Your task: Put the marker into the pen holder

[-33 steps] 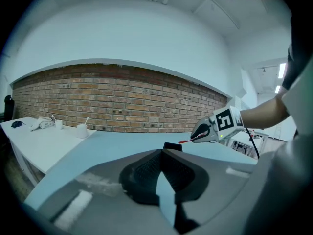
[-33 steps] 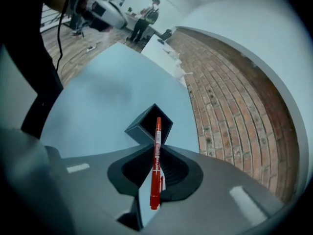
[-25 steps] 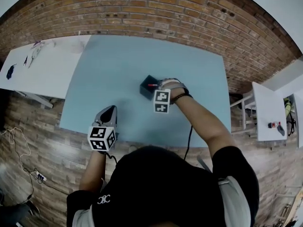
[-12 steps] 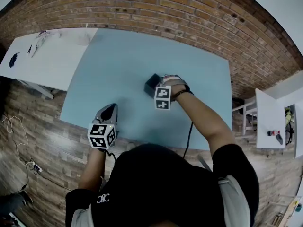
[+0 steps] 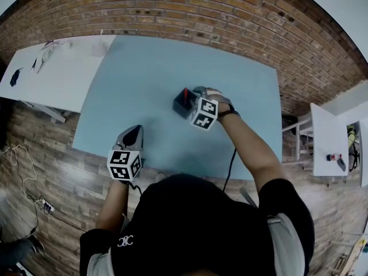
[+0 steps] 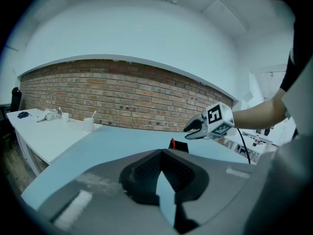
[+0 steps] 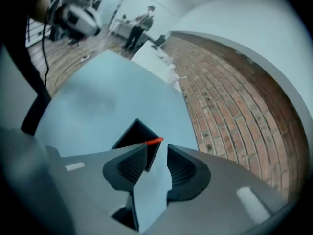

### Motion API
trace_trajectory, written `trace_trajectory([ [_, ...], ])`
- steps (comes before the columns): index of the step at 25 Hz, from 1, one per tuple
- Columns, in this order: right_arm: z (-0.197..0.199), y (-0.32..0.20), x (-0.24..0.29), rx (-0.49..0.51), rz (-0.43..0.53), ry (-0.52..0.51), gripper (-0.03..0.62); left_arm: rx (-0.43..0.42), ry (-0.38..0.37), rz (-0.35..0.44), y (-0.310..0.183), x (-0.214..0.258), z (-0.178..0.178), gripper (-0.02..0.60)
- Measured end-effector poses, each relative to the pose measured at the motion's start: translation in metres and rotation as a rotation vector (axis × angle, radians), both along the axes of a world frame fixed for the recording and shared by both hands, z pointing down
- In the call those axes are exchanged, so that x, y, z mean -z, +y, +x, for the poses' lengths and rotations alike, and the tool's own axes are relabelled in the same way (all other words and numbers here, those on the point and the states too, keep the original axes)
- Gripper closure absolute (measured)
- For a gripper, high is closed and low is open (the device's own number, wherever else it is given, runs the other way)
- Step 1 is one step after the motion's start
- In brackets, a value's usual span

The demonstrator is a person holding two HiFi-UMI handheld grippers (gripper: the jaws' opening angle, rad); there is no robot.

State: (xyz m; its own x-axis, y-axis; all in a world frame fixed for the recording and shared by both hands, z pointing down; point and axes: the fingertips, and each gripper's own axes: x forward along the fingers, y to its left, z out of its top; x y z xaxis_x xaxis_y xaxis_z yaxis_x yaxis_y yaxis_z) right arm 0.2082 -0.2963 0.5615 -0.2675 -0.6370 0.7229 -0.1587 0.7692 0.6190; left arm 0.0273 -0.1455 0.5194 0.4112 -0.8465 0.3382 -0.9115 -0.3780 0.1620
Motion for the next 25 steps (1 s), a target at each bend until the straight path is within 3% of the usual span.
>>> trace_trajectory([
  [1,0.0,0.0,0.013,-0.036,0.013,-0.102,0.465,-0.004,-0.003,0.001,-0.001,0.0,0.002,0.575],
  [4,0.007,0.002,0.055,-0.15,0.058,-0.417,0.566,-0.019,-0.009,0.008,-0.006,0.003,0.008,0.575],
  [8,0.026,0.016,0.1,-0.292,0.056,-0.796,0.585,-0.043,-0.015,0.021,-0.015,0.006,0.017,0.575],
  [16,0.07,0.072,0.146,-0.421,0.017,-1.33,0.586,-0.126,-0.042,0.037,-0.026,0.012,0.045,0.575],
  [19,0.087,0.086,0.148,-0.445,0.035,-1.403,0.586,-0.154,-0.056,0.036,-0.028,0.013,0.053,0.575],
  [25,0.105,0.097,0.127,-0.482,0.071,-1.355,0.588,-0.192,-0.07,0.027,-0.027,0.008,0.071,0.575],
])
